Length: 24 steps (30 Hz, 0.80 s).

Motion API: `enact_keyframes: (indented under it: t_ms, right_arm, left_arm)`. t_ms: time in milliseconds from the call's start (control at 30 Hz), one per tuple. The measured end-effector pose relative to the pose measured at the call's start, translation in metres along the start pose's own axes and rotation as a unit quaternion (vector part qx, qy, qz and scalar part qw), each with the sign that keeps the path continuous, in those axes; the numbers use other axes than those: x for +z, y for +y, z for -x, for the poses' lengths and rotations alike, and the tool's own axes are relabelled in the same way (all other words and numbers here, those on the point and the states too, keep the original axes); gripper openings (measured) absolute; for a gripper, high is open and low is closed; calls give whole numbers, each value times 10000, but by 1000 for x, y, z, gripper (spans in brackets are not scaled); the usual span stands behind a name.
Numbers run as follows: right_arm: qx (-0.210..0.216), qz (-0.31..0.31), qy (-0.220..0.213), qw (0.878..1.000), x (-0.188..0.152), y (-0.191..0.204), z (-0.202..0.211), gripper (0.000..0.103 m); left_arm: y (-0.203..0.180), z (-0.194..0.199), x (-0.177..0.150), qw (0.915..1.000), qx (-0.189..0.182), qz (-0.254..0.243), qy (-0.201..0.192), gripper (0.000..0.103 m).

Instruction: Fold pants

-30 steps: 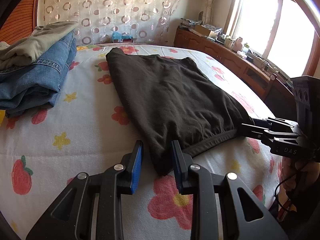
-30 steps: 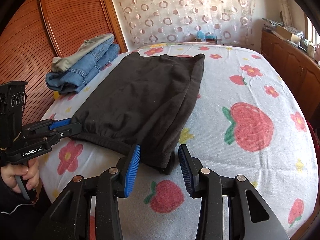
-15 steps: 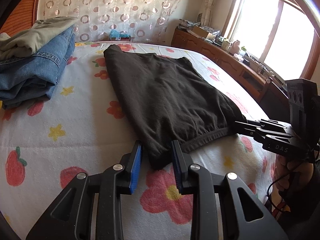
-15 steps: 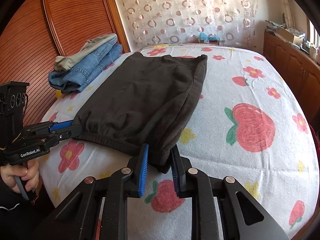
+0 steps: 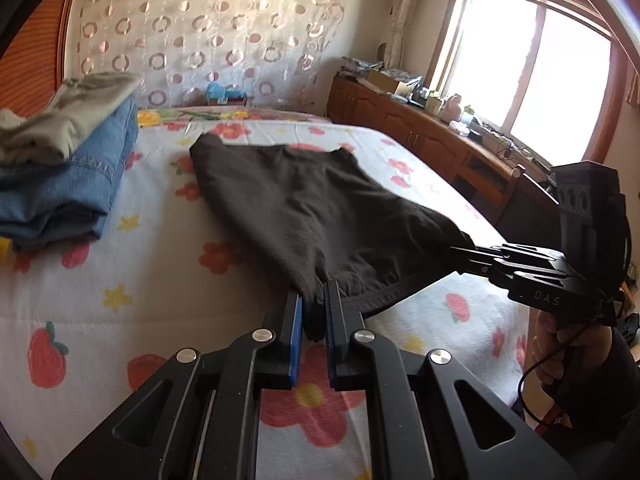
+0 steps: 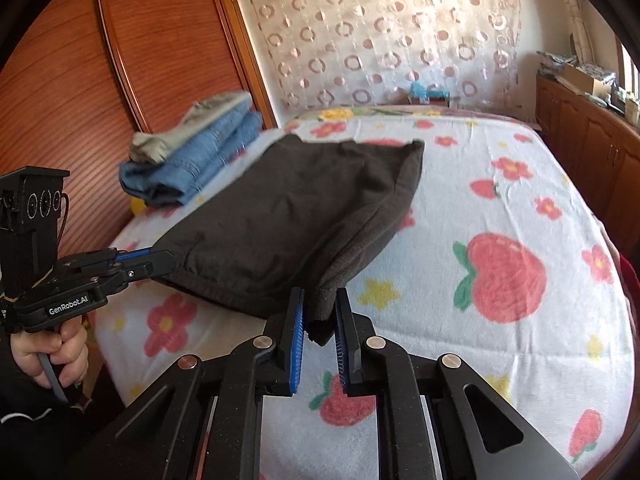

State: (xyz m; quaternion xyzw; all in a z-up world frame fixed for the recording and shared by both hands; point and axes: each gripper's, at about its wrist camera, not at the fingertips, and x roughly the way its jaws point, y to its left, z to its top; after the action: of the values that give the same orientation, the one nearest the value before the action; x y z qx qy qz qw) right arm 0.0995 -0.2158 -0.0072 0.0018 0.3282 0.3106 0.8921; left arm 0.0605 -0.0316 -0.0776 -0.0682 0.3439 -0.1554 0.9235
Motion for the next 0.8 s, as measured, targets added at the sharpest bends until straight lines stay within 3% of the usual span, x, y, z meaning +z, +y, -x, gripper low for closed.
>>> enact_keyframes:
  t_ms: [800]
  right_arm:
    - [219, 347, -748, 9964, 20, 15, 76, 13]
  left_arm:
    - [-18, 64, 43, 9948, -194, -365, -926, 10]
